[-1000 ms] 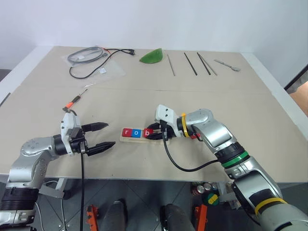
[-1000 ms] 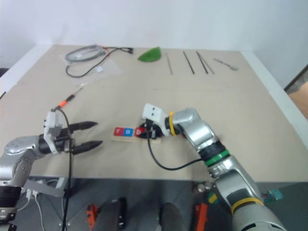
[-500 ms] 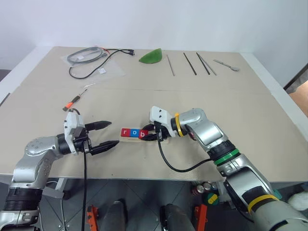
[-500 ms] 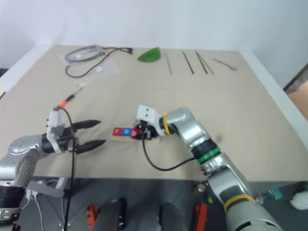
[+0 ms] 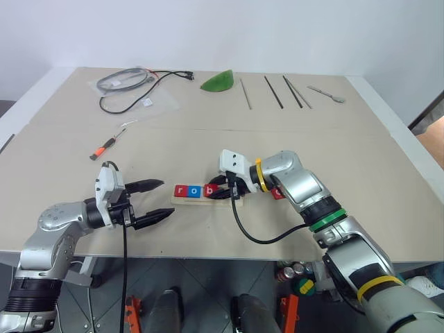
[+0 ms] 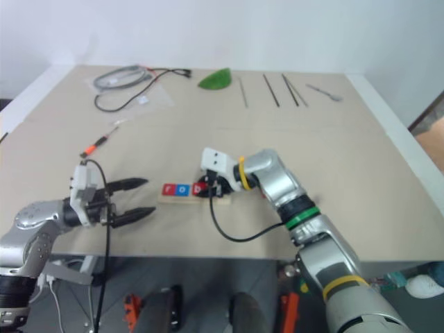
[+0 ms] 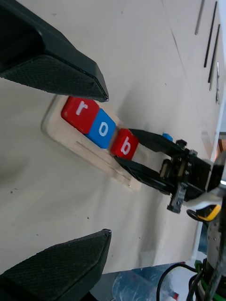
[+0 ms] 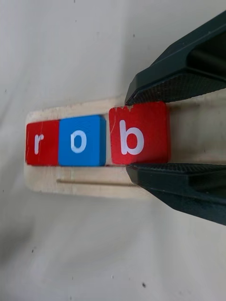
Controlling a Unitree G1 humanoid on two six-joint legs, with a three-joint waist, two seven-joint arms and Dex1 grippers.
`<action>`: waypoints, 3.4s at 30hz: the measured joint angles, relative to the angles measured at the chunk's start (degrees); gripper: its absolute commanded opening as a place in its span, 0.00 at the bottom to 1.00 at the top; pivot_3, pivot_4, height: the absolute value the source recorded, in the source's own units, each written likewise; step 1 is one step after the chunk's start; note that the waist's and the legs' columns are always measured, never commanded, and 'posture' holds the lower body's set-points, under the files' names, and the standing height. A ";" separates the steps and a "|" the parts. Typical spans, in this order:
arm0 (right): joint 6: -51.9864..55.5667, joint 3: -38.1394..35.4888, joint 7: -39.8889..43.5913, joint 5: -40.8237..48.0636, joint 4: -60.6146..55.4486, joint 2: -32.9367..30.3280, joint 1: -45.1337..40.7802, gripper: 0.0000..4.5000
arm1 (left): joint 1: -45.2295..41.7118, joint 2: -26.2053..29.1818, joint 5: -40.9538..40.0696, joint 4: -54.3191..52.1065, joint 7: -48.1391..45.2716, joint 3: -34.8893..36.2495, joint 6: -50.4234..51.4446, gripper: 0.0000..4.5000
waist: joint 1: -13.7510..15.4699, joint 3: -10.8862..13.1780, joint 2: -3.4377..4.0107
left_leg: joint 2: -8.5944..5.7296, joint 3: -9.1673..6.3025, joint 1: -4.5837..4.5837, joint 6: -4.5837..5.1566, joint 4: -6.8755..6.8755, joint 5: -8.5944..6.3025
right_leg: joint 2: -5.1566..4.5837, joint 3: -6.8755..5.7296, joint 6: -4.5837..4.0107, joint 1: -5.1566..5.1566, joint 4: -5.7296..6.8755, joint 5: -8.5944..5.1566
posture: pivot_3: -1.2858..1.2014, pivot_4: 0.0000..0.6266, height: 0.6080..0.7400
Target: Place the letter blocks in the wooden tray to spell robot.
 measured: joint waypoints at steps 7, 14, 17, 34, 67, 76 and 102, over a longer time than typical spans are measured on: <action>-0.85 0.00 0.52 -0.53 1.36 1.22 -0.85 0.27 | 0.30 -0.01 -0.32 -0.39 0.29 0.01 0.60 1.00 | 0.00 0.00 0.00 | 0.00 0.00 0.00 0.00 0.00 0.00 | 0.00 0.00 0.01 0.00 0.00 -0.01 | 0.52 0.24 1.00; -1.24 0.00 0.72 -0.92 2.60 1.84 -0.99 0.27 | 1.16 -0.01 -0.77 -0.68 1.13 0.06 0.81 1.00 | -0.01 0.00 0.00 | 0.01 0.00 0.00 0.00 0.00 0.00 | 0.00 0.00 0.00 -0.01 0.01 0.00 | 0.52 0.24 1.00; -1.30 -0.07 0.77 -0.95 2.78 2.10 -1.02 0.63 | 1.22 -0.01 -1.03 -0.75 1.19 0.08 0.80 1.00 | -0.01 0.00 0.00 | 0.01 0.00 0.00 0.00 0.00 0.00 | 0.01 0.00 -0.01 0.00 0.01 0.00 | 0.52 0.24 1.00; 4.78 -11.79 7.89 7.98 -4.49 -8.33 -3.52 0.98 | -1.12 -1.35 -1.09 -0.85 -0.11 -2.84 1.22 1.00 | 0.61 -0.01 -0.03 | 0.00 0.00 -0.01 -0.03 -0.01 -0.02 | -0.02 -0.03 0.01 0.05 0.00 -0.10 | 0.52 0.24 1.00; -2.55 -22.43 3.39 7.96 4.52 -23.39 18.04 0.98 | -7.12 -3.26 -0.90 2.62 -2.77 -5.61 1.34 1.00 | 1.01 0.00 0.03 | 0.00 -0.02 0.10 -0.04 0.32 -0.04 | 0.12 0.21 0.37 0.15 0.00 -0.11 | 0.52 0.24 1.00; -2.95 -22.25 3.97 8.02 3.48 -21.20 17.83 0.98 | -6.71 -1.93 -1.08 2.13 -2.72 -5.34 2.12 1.00 | 0.99 0.00 0.03 | 0.00 -0.02 0.11 -0.05 0.33 -0.04 | 0.12 0.21 0.36 0.15 0.00 -0.09 | 0.52 0.24 1.00; -2.36 -21.07 5.59 8.73 0.50 -20.54 18.90 0.38 | -6.19 -1.60 -1.44 1.57 -2.64 -4.84 2.50 1.00 | 1.31 0.00 0.03 | 0.00 -0.02 0.11 -0.05 0.33 -0.04 | 0.12 0.21 0.37 0.17 0.00 -0.10 | 0.52 0.24 1.00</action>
